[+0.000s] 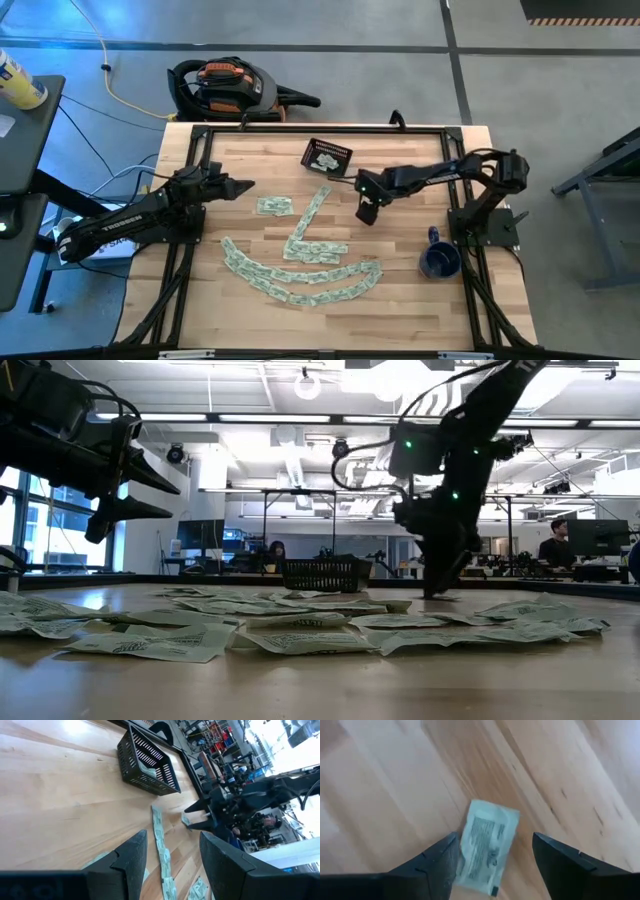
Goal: Pick and place Stevia / Truvia into bins
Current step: Put the stevia packet into the black bin
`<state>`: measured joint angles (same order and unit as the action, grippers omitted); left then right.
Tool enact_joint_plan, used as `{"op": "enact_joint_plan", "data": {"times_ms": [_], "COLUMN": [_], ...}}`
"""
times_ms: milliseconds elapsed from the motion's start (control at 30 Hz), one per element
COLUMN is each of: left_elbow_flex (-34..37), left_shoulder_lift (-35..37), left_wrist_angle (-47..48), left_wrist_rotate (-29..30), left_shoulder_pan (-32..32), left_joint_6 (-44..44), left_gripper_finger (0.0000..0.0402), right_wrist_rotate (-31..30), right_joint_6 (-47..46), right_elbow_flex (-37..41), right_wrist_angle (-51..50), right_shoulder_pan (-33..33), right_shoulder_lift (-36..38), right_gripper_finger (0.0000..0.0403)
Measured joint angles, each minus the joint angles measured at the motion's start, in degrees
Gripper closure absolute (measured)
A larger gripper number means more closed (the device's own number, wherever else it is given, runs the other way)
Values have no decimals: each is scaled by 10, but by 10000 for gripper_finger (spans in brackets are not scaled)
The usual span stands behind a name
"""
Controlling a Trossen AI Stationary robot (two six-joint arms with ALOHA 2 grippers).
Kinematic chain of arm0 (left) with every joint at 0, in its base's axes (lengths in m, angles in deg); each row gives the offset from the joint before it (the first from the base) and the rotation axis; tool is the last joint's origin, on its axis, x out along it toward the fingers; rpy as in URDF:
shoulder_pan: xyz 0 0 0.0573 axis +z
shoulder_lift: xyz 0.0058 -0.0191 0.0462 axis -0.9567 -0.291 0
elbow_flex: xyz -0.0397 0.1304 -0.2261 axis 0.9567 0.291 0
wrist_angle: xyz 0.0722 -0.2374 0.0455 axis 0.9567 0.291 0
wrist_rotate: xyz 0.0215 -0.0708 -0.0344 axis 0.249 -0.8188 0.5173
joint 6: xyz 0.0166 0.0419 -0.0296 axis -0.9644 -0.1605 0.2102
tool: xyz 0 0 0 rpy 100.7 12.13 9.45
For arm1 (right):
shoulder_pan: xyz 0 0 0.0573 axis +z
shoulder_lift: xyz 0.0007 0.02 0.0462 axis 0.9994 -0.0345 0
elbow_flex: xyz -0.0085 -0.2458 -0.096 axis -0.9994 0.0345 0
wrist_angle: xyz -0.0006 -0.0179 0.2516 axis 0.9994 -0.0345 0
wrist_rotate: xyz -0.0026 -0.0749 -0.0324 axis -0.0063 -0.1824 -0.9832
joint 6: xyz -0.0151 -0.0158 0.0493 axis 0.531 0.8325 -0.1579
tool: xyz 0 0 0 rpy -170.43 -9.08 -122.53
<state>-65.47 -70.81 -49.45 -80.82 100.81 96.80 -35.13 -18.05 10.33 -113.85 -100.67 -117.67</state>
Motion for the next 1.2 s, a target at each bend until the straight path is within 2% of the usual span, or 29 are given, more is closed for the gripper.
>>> {"op": "enact_joint_plan", "data": {"times_ms": [100, 200, 333, 433, 467, 600, 800, 967, 1067, 1200], "left_elbow_flex": [0, 0, 0, 0, 0, 0, 0, 0, 0, 2], "left_shoulder_lift": [0, 0, 0, 0, 0, 0, 0, 0, 0, 0], "left_wrist_angle": [0, 0, 0, 1, 1, 1, 1, 1, -1, -7], "left_wrist_rotate": [0, 0, 1, 4, 5, 5, 6, 6, 11, 14], "left_shoulder_pan": [0, 0, 0, 0, 0, 0, 0, 0, 0, 0], "left_joint_6": [1, 1, 1, 1, 1, 1, 1, 1, 4, 28], "left_gripper_finger": [186, 186, 186, 186, 186, 186, 186, 186, 186, 186], "right_wrist_rotate": [2, 12, 13, 48, 53, 28, 2, 102, 134, 150], "right_joint_6": [-23, -34, -64, -114, -122, -103, 73, 113, 112, 113], "right_elbow_flex": [12, 18, 19, 16, 9, -75, -250, -364, -410, -455], "right_wrist_angle": [5, 8, 12, 38, 47, 87, 72, -20, -60, -93], "right_shoulder_pan": [-6, -14, -29, -51, -57, -72, -113, -162, -173, -172], "right_shoulder_lift": [1, 2, 2, 3, 3, 10, -32, -140, -200, -233], "right_gripper_finger": [178, 218, 304, 378, 389, 376, 398, 373, 348, 304]}}
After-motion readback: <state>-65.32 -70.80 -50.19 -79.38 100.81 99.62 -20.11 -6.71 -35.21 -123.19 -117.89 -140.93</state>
